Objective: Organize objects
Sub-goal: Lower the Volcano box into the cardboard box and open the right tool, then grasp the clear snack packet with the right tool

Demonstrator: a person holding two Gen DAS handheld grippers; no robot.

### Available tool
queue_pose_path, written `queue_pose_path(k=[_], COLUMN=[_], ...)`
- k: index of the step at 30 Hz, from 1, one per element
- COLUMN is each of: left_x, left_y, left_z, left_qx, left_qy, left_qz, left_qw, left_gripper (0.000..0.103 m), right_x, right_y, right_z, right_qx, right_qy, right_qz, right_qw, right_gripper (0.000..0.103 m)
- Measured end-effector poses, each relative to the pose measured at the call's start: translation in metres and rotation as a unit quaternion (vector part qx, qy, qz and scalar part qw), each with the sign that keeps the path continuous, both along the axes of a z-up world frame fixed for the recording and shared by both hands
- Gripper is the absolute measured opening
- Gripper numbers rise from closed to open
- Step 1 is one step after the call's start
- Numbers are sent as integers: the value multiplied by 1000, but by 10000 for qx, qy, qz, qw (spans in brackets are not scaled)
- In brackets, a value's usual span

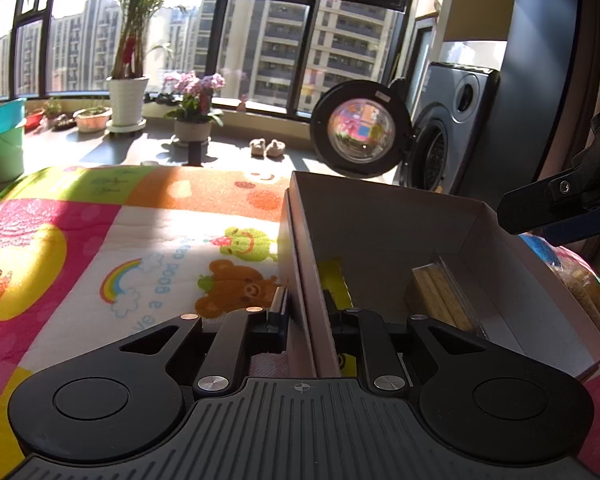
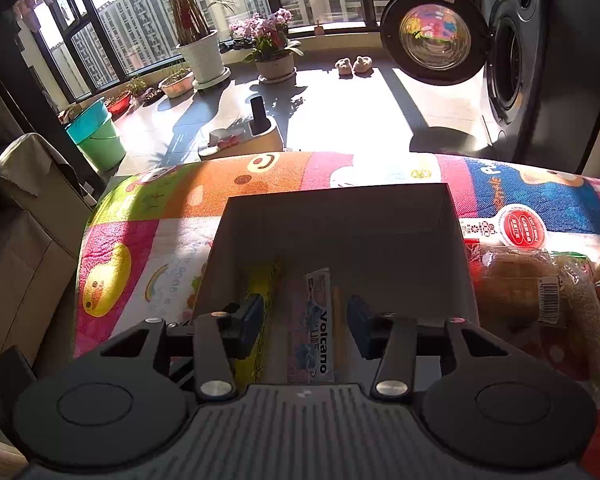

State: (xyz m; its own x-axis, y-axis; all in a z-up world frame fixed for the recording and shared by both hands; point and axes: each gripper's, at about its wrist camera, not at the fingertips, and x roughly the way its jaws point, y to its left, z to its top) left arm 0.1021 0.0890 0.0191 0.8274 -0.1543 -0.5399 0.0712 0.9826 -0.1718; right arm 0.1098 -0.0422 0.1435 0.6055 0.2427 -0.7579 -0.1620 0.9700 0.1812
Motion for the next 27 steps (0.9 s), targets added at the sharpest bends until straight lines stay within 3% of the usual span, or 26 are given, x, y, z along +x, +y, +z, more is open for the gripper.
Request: queue_pose_path(k=[3,6,9,14,20,27], left_x=[0,0,0,0,0,0], left_y=[0,0,0,1,1,1], left_z=[0,0,0,0,-1,0], left_qx=[-12,-6,-3,11,21,28], left_qy=[1,0,1,-5,-11,-13], left_qz=[1,2,3,6,7,12], left_qw=[10000,10000,10000,10000,10000,10000], left_gripper=[18,18,18,18,18,18], right_x=[-12,-21,-31,-46,-49,-30], right_y=[-17,-52,-98,-197,-269,-279], right_z=[16,31,42,45,0,-47], right_qx=[-351,-525,-757,-934,-894,-864], right_qy=[-361,-538,-698,-703,-93,316], right_qz=[-61,-323,-792,-2044,-2861,-2900], right_qw=[9987,9967,9915,9719,9540,9526], right_gripper=[60,62,66,70,76,79])
